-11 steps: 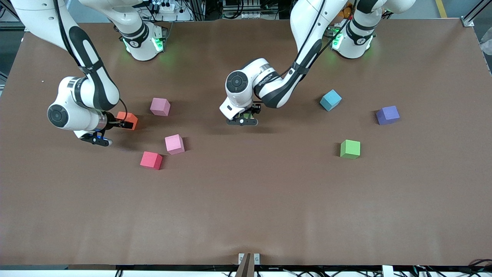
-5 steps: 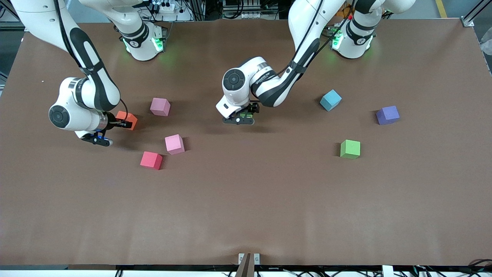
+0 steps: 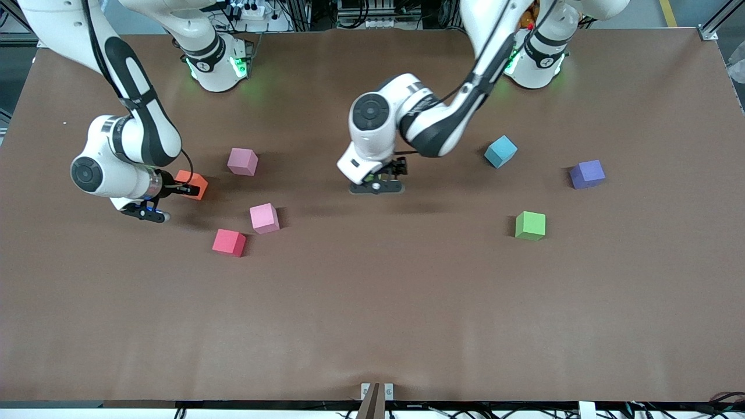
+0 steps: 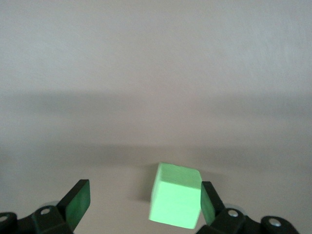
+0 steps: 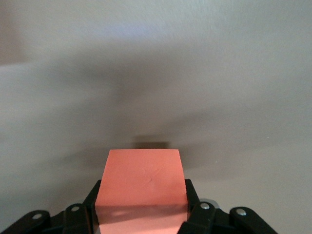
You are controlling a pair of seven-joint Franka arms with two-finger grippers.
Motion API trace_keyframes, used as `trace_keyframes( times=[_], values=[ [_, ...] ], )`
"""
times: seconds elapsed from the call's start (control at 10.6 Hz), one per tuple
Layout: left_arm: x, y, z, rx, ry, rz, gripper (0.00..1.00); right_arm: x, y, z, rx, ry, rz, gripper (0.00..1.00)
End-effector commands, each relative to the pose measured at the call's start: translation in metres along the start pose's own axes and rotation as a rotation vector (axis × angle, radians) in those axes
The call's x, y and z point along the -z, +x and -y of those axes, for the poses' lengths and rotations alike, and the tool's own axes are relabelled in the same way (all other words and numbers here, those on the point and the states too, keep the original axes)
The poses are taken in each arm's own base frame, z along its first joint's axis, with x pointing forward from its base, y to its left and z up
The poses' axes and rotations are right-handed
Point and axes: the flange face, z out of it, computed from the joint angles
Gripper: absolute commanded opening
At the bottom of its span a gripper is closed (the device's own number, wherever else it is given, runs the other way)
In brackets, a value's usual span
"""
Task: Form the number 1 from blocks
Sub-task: 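Reach the second green cube with the left gripper while the right gripper carries orange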
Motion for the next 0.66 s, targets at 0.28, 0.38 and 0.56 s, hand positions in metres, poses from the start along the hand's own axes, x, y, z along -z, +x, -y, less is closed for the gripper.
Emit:
trace_keyframes(
  times=[0.28,0.38,0.56],
  values=[
    [0.020,0.084,0.134,0.088,0.086,0.059,1.00,0.137,-0.010,0.083,0.006,0.036,-0.123,0.64],
    [0.024,0.099,0.163,0.080,0.086,0.061,1.00,0.150,-0.009,0.111,0.022,0.019,-0.158,0.64],
    [0.022,0.117,0.210,0.032,0.088,0.077,1.00,0.166,-0.002,0.172,0.089,0.010,-0.215,0.64]
  ],
)
